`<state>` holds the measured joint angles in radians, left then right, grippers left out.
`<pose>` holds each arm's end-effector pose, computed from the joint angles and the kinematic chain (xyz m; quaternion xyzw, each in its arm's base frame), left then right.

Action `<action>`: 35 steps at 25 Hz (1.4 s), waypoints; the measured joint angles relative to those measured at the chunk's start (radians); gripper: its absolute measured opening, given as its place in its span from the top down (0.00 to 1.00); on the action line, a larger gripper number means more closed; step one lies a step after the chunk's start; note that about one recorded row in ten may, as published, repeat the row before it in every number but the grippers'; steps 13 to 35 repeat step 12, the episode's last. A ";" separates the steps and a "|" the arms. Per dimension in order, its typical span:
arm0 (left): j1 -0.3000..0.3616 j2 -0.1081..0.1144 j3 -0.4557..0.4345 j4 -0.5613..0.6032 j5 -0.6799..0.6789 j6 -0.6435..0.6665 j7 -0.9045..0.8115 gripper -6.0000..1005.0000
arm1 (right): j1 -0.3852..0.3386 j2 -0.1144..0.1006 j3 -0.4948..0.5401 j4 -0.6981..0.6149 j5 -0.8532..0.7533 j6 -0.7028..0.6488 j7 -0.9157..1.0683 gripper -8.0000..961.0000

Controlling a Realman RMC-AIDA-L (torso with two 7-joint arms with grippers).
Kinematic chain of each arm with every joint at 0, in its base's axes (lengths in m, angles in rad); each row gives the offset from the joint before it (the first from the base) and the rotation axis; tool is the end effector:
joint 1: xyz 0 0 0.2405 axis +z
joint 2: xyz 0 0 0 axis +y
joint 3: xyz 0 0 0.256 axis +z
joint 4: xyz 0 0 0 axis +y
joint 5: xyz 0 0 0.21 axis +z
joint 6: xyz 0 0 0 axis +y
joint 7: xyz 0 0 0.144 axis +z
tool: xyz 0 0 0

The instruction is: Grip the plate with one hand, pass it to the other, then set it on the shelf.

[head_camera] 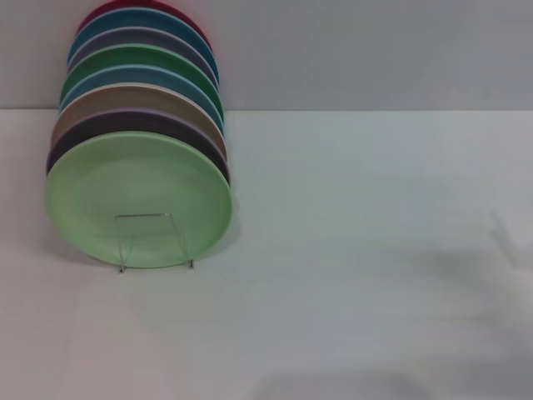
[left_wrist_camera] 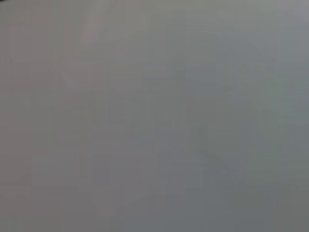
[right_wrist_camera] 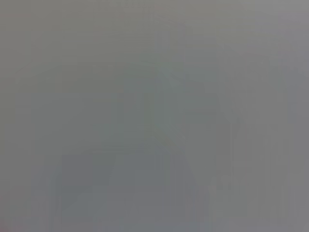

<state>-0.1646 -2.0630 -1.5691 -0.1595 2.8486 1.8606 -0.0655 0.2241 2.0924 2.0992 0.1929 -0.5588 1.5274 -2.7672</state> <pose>-0.3419 0.2163 0.0855 -0.5268 -0.0075 -0.3760 0.7623 0.3440 0.2606 0.0322 -0.6789 0.1548 0.3870 0.6044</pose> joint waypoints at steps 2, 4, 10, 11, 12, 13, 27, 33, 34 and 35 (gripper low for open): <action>0.002 -0.003 -0.042 0.012 -0.011 -0.013 -0.046 0.61 | 0.006 0.000 0.001 -0.002 0.000 -0.012 -0.006 0.21; -0.001 -0.006 -0.084 0.038 -0.019 -0.027 -0.080 0.59 | 0.018 0.000 0.002 -0.005 0.000 -0.031 -0.007 0.21; -0.025 -0.011 -0.094 0.060 -0.020 -0.143 -0.077 0.40 | 0.061 -0.001 0.016 -0.040 0.025 -0.052 -0.012 0.20; -0.025 -0.011 -0.094 0.060 -0.020 -0.143 -0.077 0.40 | 0.061 -0.001 0.016 -0.040 0.025 -0.052 -0.012 0.20; -0.027 -0.011 -0.093 0.060 -0.020 -0.153 -0.075 0.40 | 0.063 -0.002 0.018 -0.043 0.026 -0.054 -0.012 0.20; -0.027 -0.011 -0.093 0.060 -0.020 -0.153 -0.075 0.40 | 0.063 -0.002 0.018 -0.043 0.026 -0.054 -0.012 0.20; -0.027 -0.011 -0.093 0.060 -0.020 -0.153 -0.075 0.40 | 0.063 -0.002 0.018 -0.043 0.026 -0.054 -0.012 0.20; -0.027 -0.011 -0.093 0.060 -0.020 -0.153 -0.075 0.40 | 0.063 -0.002 0.018 -0.043 0.026 -0.054 -0.012 0.20; -0.027 -0.011 -0.093 0.060 -0.020 -0.153 -0.075 0.40 | 0.063 -0.002 0.018 -0.043 0.026 -0.054 -0.012 0.20; -0.027 -0.011 -0.093 0.060 -0.020 -0.153 -0.075 0.40 | 0.063 -0.002 0.018 -0.043 0.026 -0.054 -0.012 0.20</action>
